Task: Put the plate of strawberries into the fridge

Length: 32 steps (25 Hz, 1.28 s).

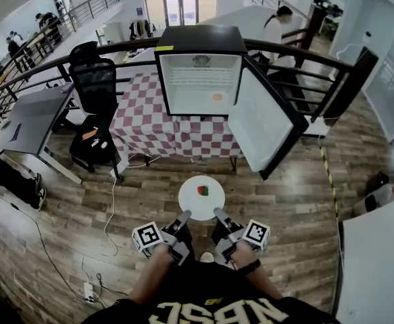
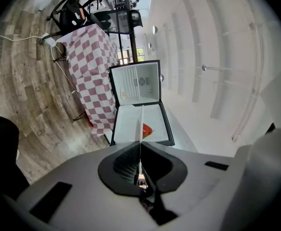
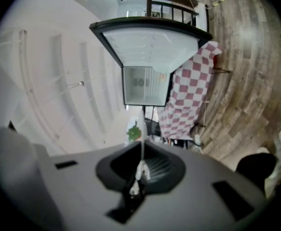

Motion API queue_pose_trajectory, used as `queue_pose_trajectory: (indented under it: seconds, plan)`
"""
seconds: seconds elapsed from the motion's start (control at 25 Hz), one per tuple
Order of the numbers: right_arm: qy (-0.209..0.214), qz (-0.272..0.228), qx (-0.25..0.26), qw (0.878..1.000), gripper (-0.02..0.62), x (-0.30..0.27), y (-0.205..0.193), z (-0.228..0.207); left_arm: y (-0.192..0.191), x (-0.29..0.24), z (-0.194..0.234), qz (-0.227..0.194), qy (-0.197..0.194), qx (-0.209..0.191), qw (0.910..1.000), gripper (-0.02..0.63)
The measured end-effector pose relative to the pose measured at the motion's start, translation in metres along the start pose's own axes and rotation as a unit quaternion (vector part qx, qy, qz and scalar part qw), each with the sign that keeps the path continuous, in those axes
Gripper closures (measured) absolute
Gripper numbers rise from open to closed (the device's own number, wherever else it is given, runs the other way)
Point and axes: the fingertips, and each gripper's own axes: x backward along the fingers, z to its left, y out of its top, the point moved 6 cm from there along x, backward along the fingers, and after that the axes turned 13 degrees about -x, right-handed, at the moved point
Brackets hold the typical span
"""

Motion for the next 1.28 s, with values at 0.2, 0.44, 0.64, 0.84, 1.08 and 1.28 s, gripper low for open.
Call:
queue_pose_trajectory:
  seconds: [0.2,0.44,0.64,0.84,1.08,1.28]
  plan:
    - [-0.004,0.003,0.007,1.000,0.565,-0.026,0.019,-0.005,0.016,-0.020,0.013,-0.001,-0.004,0.016,0.9999,0.580]
    - [-0.017,-0.011,-0.014,1.000,0.565,-0.078,0.036,-0.012,0.062,-0.047,0.044,0.023,0.011,0.033,0.9991,0.580]
    - [-0.029,-0.015,-0.013,0.999,0.564,-0.142,0.053,0.000,0.124,-0.075,0.058,0.037,0.015,0.037,0.9985,0.580]
    - [-0.039,-0.015,0.006,0.999,0.564,-0.204,0.071,0.016,0.183,-0.102,0.069,0.032,-0.001,0.047,0.9984,0.580]
    - [-0.029,-0.035,-0.013,0.999,0.563,-0.268,0.087,0.024,0.245,-0.129,0.090,0.038,0.004,0.029,0.9989,0.580]
    - [-0.015,-0.059,-0.006,0.998,0.563,-0.299,0.098,0.026,0.276,-0.148,0.097,0.044,-0.014,0.040,0.9981,0.580]
